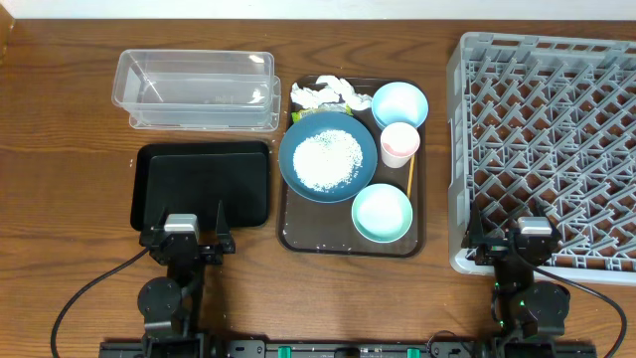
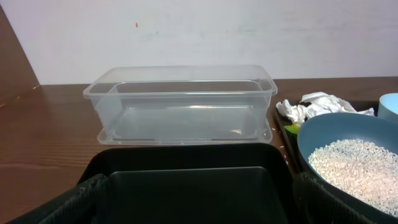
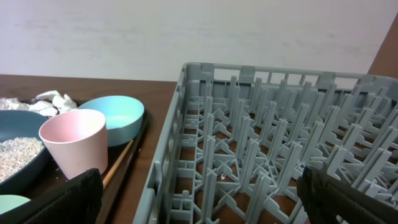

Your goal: Sort waste into correct bins and load items into the dishwasher rack

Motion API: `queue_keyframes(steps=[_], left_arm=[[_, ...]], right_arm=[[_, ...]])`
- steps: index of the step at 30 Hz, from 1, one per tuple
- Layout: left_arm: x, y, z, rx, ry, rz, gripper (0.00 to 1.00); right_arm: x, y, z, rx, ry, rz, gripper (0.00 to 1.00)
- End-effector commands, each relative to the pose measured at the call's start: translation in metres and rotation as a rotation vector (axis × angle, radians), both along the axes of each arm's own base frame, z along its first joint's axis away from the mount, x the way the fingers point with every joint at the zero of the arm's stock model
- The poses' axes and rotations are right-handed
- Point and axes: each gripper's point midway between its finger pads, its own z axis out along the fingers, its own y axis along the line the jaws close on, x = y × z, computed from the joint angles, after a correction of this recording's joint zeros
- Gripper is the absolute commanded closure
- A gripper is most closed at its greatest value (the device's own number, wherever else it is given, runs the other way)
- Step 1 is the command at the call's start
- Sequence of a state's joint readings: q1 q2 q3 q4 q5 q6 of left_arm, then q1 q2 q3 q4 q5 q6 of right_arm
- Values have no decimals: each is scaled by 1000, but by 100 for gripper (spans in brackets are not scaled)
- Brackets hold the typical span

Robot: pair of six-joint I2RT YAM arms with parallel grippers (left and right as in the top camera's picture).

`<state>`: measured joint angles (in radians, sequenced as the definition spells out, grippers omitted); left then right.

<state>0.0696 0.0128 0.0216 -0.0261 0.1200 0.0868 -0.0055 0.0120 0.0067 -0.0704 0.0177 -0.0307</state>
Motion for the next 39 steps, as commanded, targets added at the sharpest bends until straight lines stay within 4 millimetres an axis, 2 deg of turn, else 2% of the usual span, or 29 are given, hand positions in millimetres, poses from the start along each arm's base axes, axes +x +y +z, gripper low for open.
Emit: queue_keyframes(steps=[1, 28, 30, 33, 36, 39], left_arm=[[-1, 0, -15, 10, 43, -5, 5], [-1, -1, -14, 6, 41, -8, 5], [0, -11, -3, -6, -5, -68, 5], [-7, -53, 34, -26, -154, -316, 5], [-28, -90, 66, -4, -289, -557, 5], [-47, -107, 92, 62, -421, -672, 5]], right_arm=[[0, 0, -1, -8, 3, 3, 1], [0, 0, -1, -8, 3, 3, 1], [0, 0, -1, -8, 3, 3, 1], [0, 0, -1, -8, 3, 3, 1], [0, 0, -1, -8, 3, 3, 1], [0, 0, -1, -8, 3, 3, 1]])
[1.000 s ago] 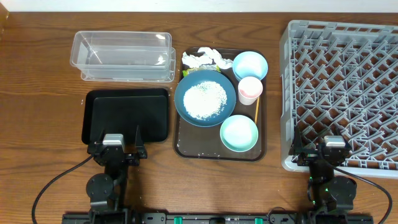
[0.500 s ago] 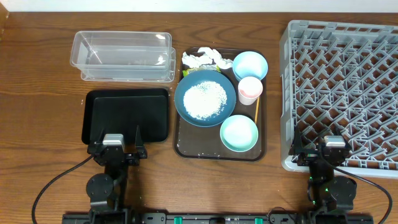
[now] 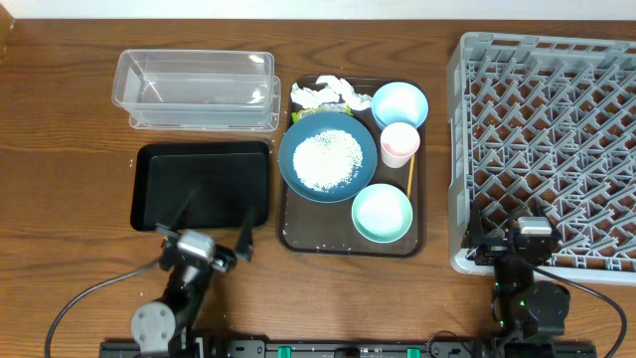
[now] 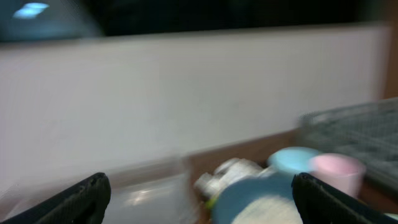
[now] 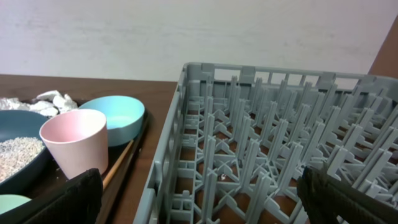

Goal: Sort waste into correct bins and load items into the dishwasher rack
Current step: 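Move the left gripper over the blue rice bowl on the brown tray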

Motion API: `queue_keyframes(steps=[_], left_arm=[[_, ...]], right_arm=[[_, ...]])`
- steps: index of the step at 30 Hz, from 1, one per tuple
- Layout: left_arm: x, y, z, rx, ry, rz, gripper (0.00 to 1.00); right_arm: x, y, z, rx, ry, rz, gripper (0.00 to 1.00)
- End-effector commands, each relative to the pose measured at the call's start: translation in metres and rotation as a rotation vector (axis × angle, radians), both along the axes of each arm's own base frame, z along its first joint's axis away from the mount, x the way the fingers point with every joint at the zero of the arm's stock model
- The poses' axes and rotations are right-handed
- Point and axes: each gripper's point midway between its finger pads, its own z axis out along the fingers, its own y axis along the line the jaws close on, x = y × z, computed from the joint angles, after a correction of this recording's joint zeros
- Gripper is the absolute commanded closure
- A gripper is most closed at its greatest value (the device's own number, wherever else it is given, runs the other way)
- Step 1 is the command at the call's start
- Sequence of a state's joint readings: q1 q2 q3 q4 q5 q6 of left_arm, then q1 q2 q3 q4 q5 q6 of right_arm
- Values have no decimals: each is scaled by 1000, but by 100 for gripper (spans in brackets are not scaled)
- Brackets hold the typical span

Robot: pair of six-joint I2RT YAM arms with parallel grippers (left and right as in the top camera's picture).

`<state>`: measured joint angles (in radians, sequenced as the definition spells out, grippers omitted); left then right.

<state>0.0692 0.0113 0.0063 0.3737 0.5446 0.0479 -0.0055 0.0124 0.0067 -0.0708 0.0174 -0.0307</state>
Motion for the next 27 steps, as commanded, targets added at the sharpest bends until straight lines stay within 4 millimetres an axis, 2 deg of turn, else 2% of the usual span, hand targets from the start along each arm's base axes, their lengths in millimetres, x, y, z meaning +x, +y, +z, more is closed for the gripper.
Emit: queue_keyframes(steps=[1, 4, 8, 11, 15, 18, 22, 24, 27], left_arm=[[-29, -37, 15, 76, -101, -239, 5], [-34, -32, 34, 21, -157, -226, 5], [-29, -21, 49, -104, -117, -187, 5], [-15, -14, 54, -163, -14, -150, 5], [14, -14, 50, -130, 216, -132, 5], [36, -29, 55, -78, 405, -231, 5], [60, -52, 70, -112, 613, -448, 5], [66, -65, 76, -134, 661, -596, 5], [68, -78, 74, -194, 744, -786, 5]], right_arm=[[0, 0, -1, -8, 2, 3, 1], [0, 0, -1, -8, 2, 3, 1], [0, 0, -1, -8, 2, 3, 1], [0, 0, -1, -8, 2, 3, 1], [0, 0, -1, -8, 2, 3, 1], [0, 0, -1, -8, 2, 3, 1], [0, 0, -1, -8, 2, 3, 1], [0, 0, -1, -8, 2, 3, 1], [0, 0, -1, -7, 2, 3, 1]])
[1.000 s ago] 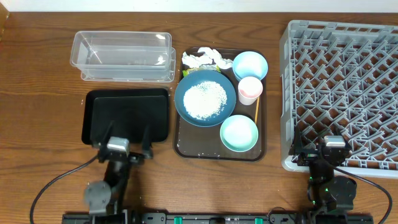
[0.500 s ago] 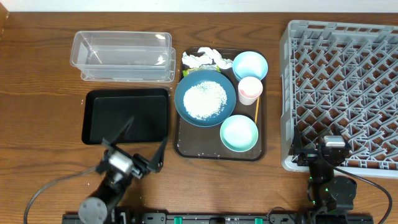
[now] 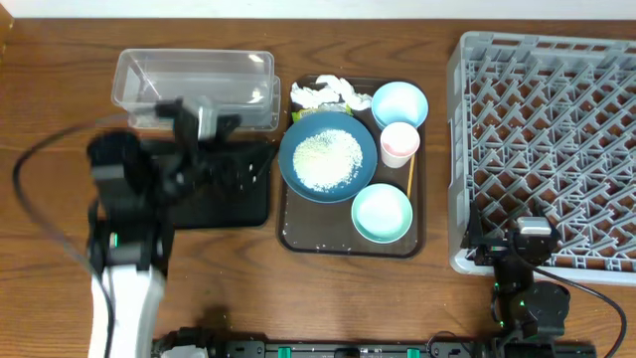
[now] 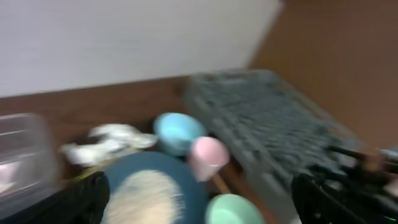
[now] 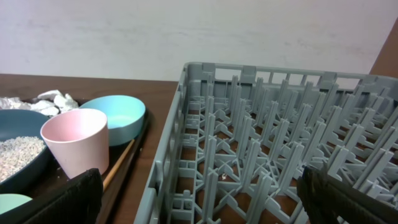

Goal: Sort waste into correct bins and load items into the dishwasher rack
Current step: 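Move the left gripper over the blue rice bowl on the brown tray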

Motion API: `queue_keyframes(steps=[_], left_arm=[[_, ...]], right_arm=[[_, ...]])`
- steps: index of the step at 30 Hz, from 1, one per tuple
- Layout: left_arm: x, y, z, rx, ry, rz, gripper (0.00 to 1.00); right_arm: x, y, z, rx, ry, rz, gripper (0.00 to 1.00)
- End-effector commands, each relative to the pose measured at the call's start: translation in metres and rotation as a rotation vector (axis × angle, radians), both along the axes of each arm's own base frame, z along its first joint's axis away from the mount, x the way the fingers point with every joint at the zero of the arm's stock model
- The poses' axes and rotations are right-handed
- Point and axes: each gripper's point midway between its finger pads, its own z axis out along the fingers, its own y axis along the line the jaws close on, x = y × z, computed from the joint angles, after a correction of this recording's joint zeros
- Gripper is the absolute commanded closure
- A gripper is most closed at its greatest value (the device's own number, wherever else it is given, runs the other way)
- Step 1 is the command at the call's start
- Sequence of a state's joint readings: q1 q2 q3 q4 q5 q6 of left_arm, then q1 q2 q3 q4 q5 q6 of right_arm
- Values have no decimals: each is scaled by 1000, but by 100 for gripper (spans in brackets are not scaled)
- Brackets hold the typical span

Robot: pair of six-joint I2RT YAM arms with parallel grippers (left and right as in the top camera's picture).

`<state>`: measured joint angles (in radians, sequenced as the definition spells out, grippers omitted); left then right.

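A brown serving tray (image 3: 298, 234) holds a dark blue plate of rice (image 3: 328, 159), a light blue bowl (image 3: 399, 102), a pink cup (image 3: 399, 142), a mint green bowl (image 3: 382, 212), a wooden chopstick (image 3: 409, 177) and crumpled paper (image 3: 328, 94). The grey dishwasher rack (image 3: 547, 149) stands at the right. My left gripper (image 3: 234, 164) is open and raised over the black bin (image 3: 204, 194), left of the plate; its blurred wrist view faces the plate (image 4: 149, 193) and cup (image 4: 207, 155). My right gripper (image 5: 199, 199) is open, low at the rack's front edge (image 5: 168, 168).
A clear plastic bin (image 3: 194, 85) sits at the back left, behind the black bin. A green scrap (image 3: 298, 115) lies by the crumpled paper. The rack takes up the right side of the table.
My left arm has gone from low near the table's front edge to raised over the black bin, its camera now facing right toward the tray. The right arm has not moved.
Both grippers first rested open at the front edge, the left facing the two bins. The left arm then stood tilted with its view blurred, and now hangs over the black bin beside the plate. The dishes and the right arm have stayed put.
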<state>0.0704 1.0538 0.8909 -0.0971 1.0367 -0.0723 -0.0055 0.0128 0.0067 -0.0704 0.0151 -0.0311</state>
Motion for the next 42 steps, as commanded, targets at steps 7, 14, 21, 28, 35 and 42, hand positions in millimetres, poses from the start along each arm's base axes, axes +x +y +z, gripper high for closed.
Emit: queue_keyframes(steps=[7, 14, 21, 28, 35, 42], left_arm=[[-5, -26, -28, -207, 220, -366, 5], [37, -14, -94, -144, 513, -48, 5], [46, -3, -152, 82, 665, 279, 5], [42, -28, -143, 32, 676, 219, 5], [24, 1, -173, 273, 812, 463, 5], [32, 8, -132, 431, 706, 531, 5]], right_arm=[[0, 0, -1, -8, 2, 1, 1], [0, 0, -1, -8, 2, 1, 1], [0, 0, -1, -8, 2, 1, 1], [0, 0, -1, -8, 2, 1, 1], [0, 0, -1, -7, 2, 1, 1], [0, 0, -1, -8, 2, 1, 1]])
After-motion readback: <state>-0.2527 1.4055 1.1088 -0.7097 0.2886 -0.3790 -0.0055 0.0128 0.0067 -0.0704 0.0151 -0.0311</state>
